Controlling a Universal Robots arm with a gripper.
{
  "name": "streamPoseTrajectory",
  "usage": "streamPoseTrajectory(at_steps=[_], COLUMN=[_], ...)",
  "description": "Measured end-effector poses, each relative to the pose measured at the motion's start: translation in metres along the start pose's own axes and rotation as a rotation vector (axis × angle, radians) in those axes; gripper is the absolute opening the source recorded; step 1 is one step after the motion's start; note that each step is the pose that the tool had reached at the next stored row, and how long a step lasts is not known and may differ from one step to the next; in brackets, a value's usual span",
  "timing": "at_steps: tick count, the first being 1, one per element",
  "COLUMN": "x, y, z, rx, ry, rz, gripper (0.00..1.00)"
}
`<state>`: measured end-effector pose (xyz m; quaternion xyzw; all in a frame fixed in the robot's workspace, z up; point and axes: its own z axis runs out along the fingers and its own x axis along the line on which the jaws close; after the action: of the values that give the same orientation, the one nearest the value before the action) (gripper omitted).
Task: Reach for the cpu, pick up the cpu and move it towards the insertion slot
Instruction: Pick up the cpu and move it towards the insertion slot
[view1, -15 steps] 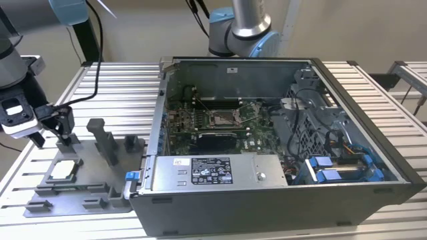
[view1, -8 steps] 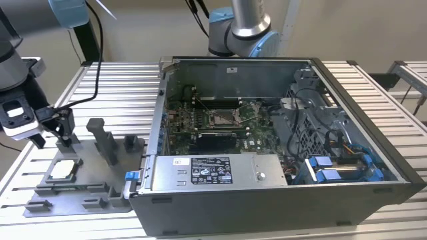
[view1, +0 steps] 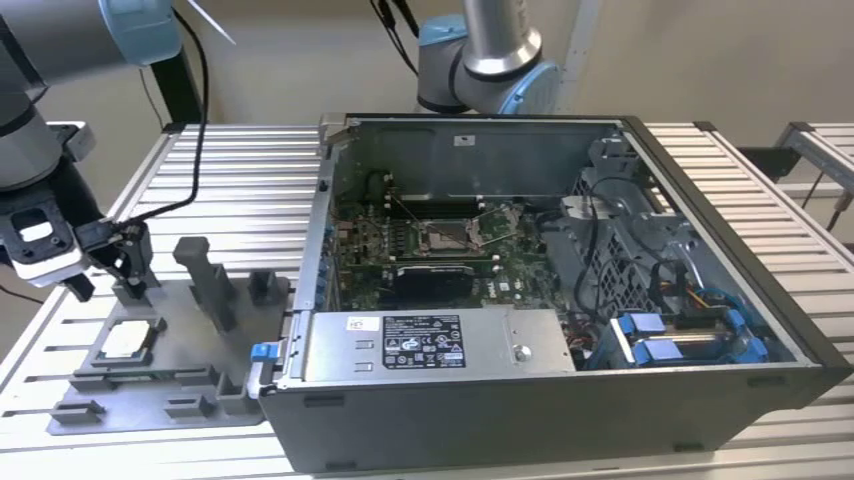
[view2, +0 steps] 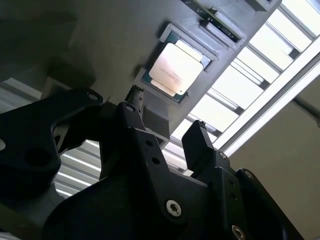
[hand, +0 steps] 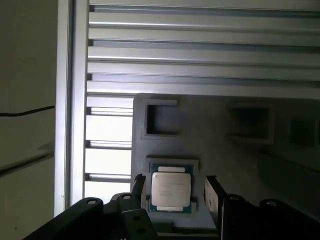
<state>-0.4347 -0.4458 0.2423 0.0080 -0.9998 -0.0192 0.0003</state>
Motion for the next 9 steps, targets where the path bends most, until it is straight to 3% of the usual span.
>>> streamPoseTrajectory(at_steps=[9], x=[0.0001], y=[-0.0058], z=[0.0109], rx=[-0.0004], ry=[0.0038], rz=[0.0], gripper=[1.0])
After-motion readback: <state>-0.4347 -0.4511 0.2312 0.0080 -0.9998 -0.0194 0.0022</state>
